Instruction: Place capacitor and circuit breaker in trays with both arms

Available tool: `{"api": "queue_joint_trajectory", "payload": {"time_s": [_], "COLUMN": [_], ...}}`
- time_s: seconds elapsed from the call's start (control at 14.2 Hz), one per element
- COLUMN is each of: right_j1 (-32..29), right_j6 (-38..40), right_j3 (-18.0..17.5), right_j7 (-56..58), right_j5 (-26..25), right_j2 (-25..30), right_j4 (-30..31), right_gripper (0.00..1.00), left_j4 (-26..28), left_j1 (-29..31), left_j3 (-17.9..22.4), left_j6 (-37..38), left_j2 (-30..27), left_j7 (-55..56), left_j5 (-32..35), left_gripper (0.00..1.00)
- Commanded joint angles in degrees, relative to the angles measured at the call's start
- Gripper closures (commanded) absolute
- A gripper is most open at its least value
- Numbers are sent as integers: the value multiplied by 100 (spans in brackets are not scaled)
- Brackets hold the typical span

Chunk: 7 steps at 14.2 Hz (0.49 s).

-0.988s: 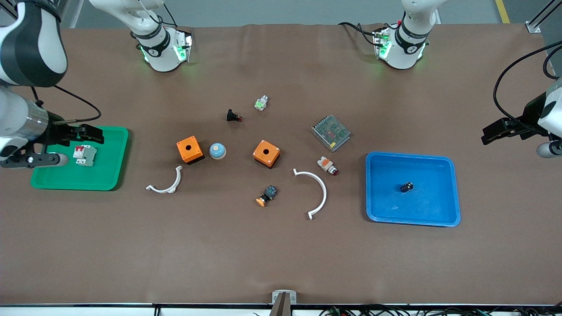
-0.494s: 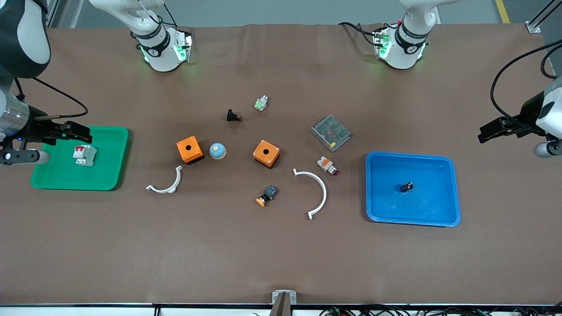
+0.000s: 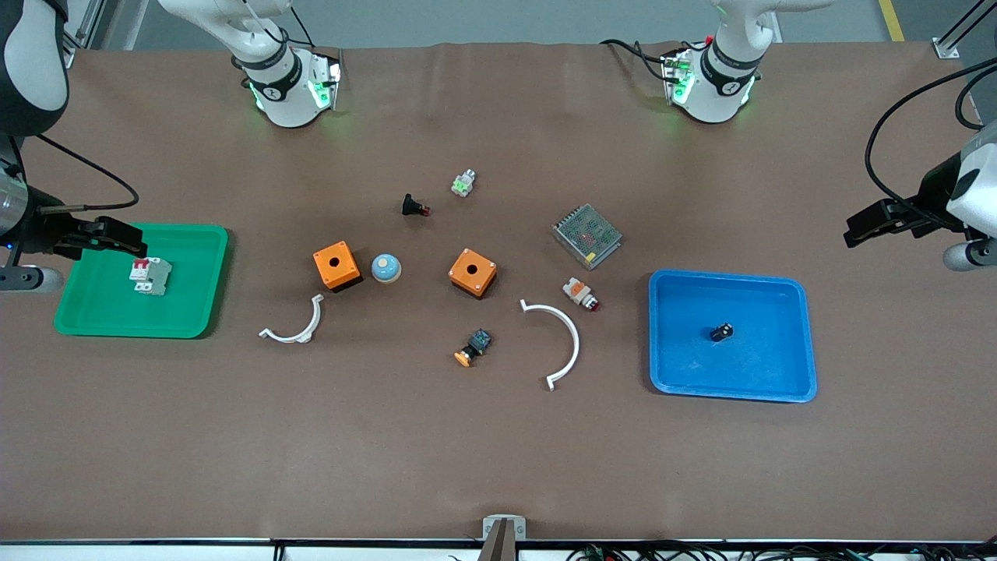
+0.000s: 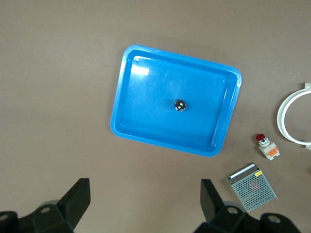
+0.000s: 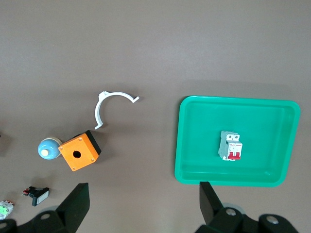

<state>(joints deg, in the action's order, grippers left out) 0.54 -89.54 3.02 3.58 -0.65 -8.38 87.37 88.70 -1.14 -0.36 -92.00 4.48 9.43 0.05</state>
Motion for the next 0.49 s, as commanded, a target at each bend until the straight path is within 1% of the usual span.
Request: {"api": "queue_joint_trajectory", "payload": {"time_s": [0.0, 0.21, 0.42], "right_j1": [-72, -81, -107], "right_j6": [305, 341, 279], "right_j3": [-38, -38, -38], "right_j7": [-33, -33, -24], "right_j5": [21, 30, 30], "right_j2": [-59, 90, 581], "right_j4": [-168, -89, 333], "right_gripper": [0, 0, 0], "left_j4": [34, 16, 7], "left_j1": [0, -9, -17], "left_j3": [45, 45, 10], "left_j6": [42, -2, -98], "left_j2": [-114, -123, -123], "left_j7": [-117, -108, -108], "left_j5": [-120, -119, -111], "left_gripper": [0, 0, 0]}}
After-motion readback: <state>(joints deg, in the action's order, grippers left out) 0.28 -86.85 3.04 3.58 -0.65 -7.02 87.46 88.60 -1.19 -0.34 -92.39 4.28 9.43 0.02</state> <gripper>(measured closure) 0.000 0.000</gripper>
